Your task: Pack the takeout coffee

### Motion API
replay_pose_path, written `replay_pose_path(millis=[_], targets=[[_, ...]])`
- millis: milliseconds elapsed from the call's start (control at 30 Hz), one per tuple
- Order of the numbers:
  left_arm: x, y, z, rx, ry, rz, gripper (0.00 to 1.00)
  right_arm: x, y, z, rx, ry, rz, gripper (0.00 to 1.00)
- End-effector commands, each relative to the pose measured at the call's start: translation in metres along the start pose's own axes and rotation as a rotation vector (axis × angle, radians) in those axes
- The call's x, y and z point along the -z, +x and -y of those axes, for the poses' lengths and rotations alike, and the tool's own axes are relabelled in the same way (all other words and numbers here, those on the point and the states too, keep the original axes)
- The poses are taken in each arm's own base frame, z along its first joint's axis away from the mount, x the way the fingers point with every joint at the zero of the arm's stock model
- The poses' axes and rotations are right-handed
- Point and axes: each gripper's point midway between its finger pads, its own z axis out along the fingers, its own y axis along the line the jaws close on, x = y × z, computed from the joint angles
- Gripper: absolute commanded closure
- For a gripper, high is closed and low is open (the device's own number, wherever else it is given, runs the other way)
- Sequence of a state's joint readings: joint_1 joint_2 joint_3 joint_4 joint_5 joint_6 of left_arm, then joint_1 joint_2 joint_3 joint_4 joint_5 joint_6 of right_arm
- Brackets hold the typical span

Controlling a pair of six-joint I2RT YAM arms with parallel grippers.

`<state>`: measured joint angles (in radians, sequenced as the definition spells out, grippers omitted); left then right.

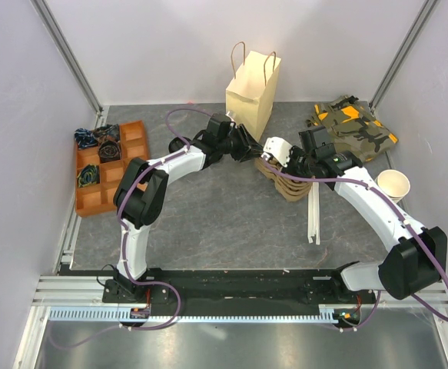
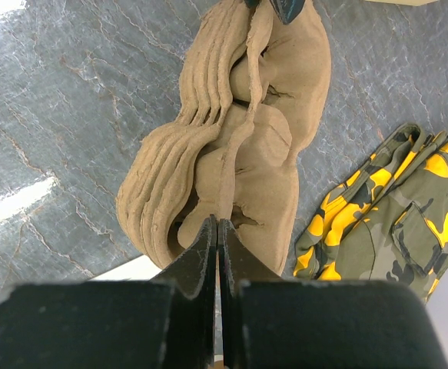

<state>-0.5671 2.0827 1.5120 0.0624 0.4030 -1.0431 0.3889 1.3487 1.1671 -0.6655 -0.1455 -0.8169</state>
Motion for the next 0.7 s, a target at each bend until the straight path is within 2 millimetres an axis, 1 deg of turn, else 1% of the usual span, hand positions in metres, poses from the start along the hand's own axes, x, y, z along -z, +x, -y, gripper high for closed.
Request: replay_pose_path(millis=[0,133,200,400,500,533,600,633,667], targets=[[0.002,-0.011,0.029,-0.001,0.08,0.025,0.57,0.007,-0.018,0.006,0.023,0.022,0.074,1.0],[-0.004,-0.009,0.024,0.016,0.078,0.016,0.59,0.006,-0.017,0.004,0.022,0.015,0.072,1.0],[-0.006,-0.012,0.027,0.016,0.085,0.018,0.59,0.006,-0.017,0.002,0.022,0.007,0.076,1.0],[-0.007,-0.011,0.026,0.022,0.072,0.004,0.66,0.004,-0.022,0.001,0.029,-0.015,0.089,1.0],[-0.007,-0.008,0.024,0.032,0.067,-0.006,0.73,0.003,-0.022,0.0,0.03,-0.021,0.091,1.0],[-0.007,-0.006,0.025,0.038,0.071,-0.014,0.78,0.003,-0.023,0.0,0.031,-0.024,0.091,1.0],[-0.006,-0.006,0.029,0.029,0.097,-0.016,0.84,0.002,-0.024,0.0,0.036,-0.024,0.091,1.0],[-0.005,-0.006,0.033,0.024,0.114,-0.021,0.91,0.004,-0.024,0.001,0.038,-0.022,0.091,1.0],[-0.004,-0.007,0.037,0.019,0.128,-0.019,0.95,0.004,-0.024,0.0,0.039,-0.022,0.091,1.0]])
